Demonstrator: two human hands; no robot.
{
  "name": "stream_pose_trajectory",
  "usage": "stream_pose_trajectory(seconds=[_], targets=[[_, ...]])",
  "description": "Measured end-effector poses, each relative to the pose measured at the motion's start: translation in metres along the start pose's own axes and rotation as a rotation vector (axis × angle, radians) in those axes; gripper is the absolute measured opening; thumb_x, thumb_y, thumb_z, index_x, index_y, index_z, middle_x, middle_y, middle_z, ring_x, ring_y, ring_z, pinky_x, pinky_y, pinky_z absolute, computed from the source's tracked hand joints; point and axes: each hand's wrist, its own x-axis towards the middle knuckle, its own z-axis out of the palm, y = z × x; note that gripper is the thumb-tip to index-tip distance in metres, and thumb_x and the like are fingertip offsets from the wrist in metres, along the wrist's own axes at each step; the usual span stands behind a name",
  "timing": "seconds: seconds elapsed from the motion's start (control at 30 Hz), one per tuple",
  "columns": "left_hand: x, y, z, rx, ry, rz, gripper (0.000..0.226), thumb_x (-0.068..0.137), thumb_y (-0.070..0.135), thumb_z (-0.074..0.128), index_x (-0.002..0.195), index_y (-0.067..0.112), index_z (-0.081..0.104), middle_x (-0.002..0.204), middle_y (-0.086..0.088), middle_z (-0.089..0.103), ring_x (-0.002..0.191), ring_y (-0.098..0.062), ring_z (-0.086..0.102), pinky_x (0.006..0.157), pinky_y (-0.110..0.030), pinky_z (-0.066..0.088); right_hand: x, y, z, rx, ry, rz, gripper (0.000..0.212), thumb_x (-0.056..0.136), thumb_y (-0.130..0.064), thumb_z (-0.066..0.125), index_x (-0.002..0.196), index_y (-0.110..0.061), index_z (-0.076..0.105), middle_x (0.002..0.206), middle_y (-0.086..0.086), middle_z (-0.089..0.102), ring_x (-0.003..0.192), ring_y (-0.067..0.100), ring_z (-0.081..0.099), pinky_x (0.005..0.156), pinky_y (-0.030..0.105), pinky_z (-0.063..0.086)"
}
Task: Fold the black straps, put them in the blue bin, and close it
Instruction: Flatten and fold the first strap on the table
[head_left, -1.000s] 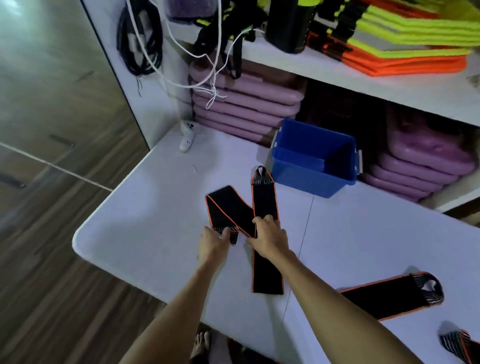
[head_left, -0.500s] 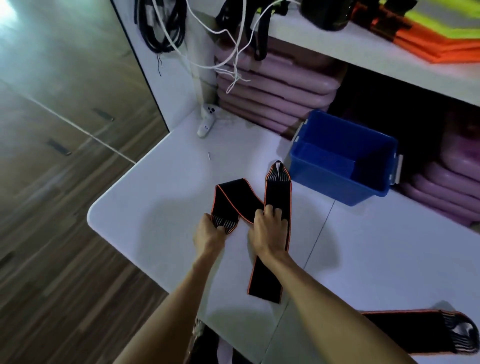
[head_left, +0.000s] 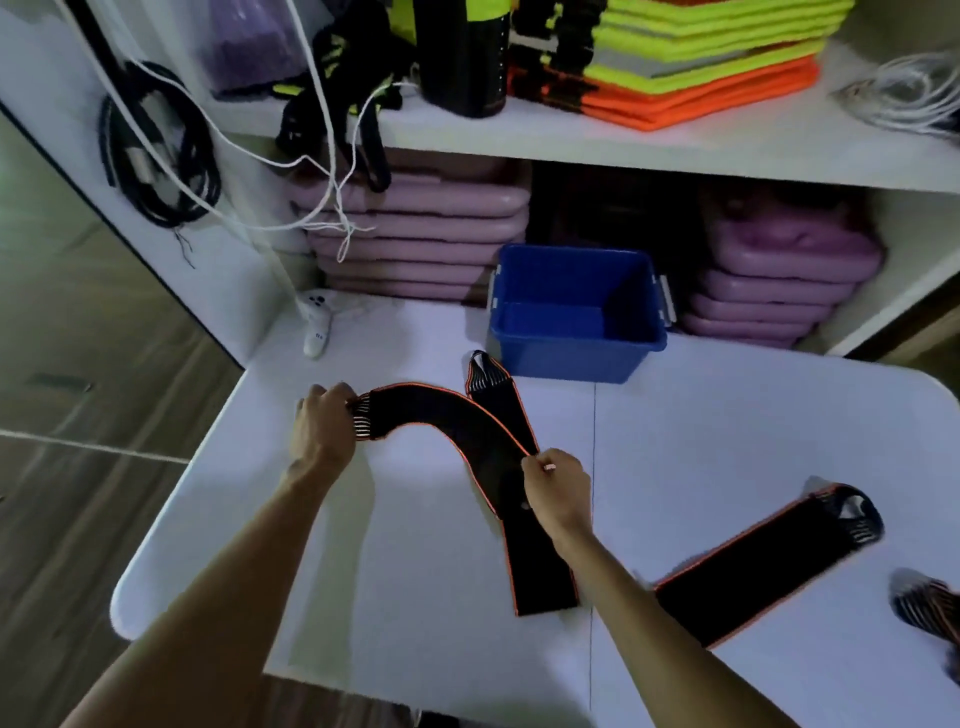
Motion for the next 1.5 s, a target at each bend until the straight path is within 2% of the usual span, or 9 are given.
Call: stream_pose_trajectory(seconds=[0.13,0.3,0.37,0.5,0.73,0.93,1.07,1.23,1.5], targets=[[0.047,0.014,-0.001,-0.137,-0.077,-0.010,0.018,0.078,0.002,0.054,0.089,0.004,0.068,0.085,-0.014,0.053,0.078,-0.037,0.056,0.063,-0.033,0.039,-0.021,0.043,-0.013,0.125,0.043,0.243,0.026,0.090,-0.013,0.050,0.085,0.011,0.059,0.075,0.013,0.059,0.058,0.028,0.062,0.036,0.016,0.041],[0.073,0.077,0.014,-0.241,-0.188,0.140,0.025,0.089,0.005,0.043,0.102,-0.010,0.058,0.070,-0.007,0.050,0.055,-0.015,0.047,0.038,-0.014,0.039,-0.054,0.076,-0.013,0.084,0.129,0.318,0.020,0.086,-0.010,0.049,0.067,-0.006,0.054,0.063,0.010,0.051,0.050,0.020,0.050,0.040,0.017,0.039],[0.070,0.102,0.024,-0.261,-0.206,0.207,0.017,0.087,-0.001,0.049,0.096,-0.010,0.060,0.083,-0.015,0.057,0.073,-0.028,0.060,0.058,-0.021,0.047,-0.065,0.084,-0.010,0.077,0.170,0.322,0.019,0.087,-0.007,0.051,0.072,-0.001,0.061,0.061,0.006,0.058,0.049,0.020,0.056,0.039,0.015,0.041],[0.071,0.131,0.056,-0.200,-0.242,0.374,0.015,0.085,-0.002,0.059,0.098,-0.002,0.066,0.101,-0.022,0.060,0.092,-0.040,0.062,0.081,-0.046,0.052,-0.068,0.088,0.000,0.021,0.230,0.288,0.016,0.086,-0.010,0.054,0.074,-0.011,0.064,0.059,0.001,0.065,0.057,0.023,0.064,0.057,0.036,0.052],[0.081,0.140,0.094,-0.179,-0.281,0.435,0.023,0.086,0.028,0.066,0.090,0.006,0.072,0.094,-0.017,0.063,0.087,-0.035,0.061,0.084,-0.041,0.051,-0.073,0.085,0.003,-0.051,0.328,0.345,0.028,0.087,-0.025,0.051,0.060,-0.019,0.046,0.056,-0.005,0.052,0.056,0.017,0.049,0.051,0.031,0.037],[0.090,0.132,0.114,-0.397,-0.330,0.354,0.011,0.083,0.016,0.070,0.089,0.008,0.073,0.095,-0.008,0.074,0.090,-0.023,0.066,0.087,-0.031,0.049,-0.075,0.091,0.005,-0.202,0.303,0.335,0.017,0.086,-0.029,0.051,0.070,-0.023,0.048,0.077,-0.004,0.058,0.070,0.013,0.054,0.053,0.028,0.039],[0.090,0.127,0.109,-0.566,-0.425,0.132,0.022,0.086,0.024,0.063,0.104,0.015,0.070,0.104,-0.001,0.069,0.096,-0.017,0.063,0.093,-0.031,0.048,-0.078,0.089,0.005,-0.276,0.288,0.281,0.006,0.087,-0.034,0.053,0.087,-0.028,0.051,0.089,-0.009,0.053,0.084,0.014,0.056,0.058,0.026,0.039],[0.096,0.119,0.110,-0.587,-0.579,0.088,0.040,0.079,0.002,0.058,0.116,0.017,0.060,0.108,-0.010,0.068,0.098,-0.025,0.066,0.090,-0.037,0.053,-0.076,0.093,0.002,-0.382,0.268,0.214,0.006,0.089,-0.032,0.053,0.091,-0.027,0.049,0.091,-0.010,0.049,0.087,0.012,0.050,0.053,0.019,0.035],[0.097,0.118,0.121,-0.408,-0.324,0.252,0.018,0.085,0.005,0.065,0.102,0.008,0.072,0.106,-0.012,0.072,0.100,-0.026,0.066,0.090,-0.027,0.045,-0.079,0.098,0.003,-0.492,0.261,0.073,0.013,0.094,-0.030,0.050,0.107,-0.032,0.046,0.099,-0.010,0.050,0.092,0.011,0.047,0.056,0.018,0.039]])
